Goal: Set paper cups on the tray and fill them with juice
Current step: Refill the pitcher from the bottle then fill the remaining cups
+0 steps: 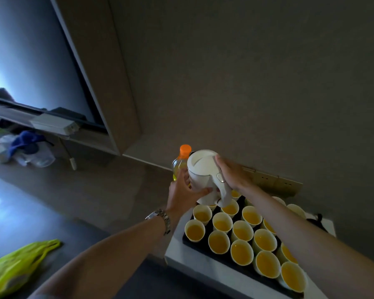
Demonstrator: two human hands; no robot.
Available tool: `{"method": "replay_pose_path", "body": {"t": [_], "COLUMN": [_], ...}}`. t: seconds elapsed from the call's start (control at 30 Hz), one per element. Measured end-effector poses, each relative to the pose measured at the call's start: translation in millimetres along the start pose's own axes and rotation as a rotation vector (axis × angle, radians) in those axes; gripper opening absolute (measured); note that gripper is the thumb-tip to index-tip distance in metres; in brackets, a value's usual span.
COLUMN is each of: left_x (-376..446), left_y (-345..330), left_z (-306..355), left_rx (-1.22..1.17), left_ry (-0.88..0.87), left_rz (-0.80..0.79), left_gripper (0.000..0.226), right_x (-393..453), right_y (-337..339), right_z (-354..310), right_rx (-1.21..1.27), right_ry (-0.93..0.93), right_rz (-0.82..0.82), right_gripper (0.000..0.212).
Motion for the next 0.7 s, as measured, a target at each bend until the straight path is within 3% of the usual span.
{"method": "replay_pose_path", "body": {"t": [0.3, 0.7], "left_x": [-7, -1], "left_y": [53, 96], "left_z": [-22, -69], "left_rx": [0.116, 0.325], "left_ry": [0.030, 0.027], "left_rz": [0.039, -0.067], "left_gripper": [0.094, 0.095], "right_x": [-15, -33], "right_y": [-51, -122], "right_z": [-6, 5], "right_rx": [-0.043, 0.094], "right_ry": [0.058, -0.073], "right_rz": [-0.044, -0.190], "right_gripper": [0.060, 0.043]}}
Point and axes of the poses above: each hand's wrist, its own x-axis towards the middle knuckle, its own y-axis out of the back of the hand, z = x × y, the point moved 3 cm from there along x, towards the middle knuckle, and after that the axes turned 12 degrees about z, right-handed, at the moved point
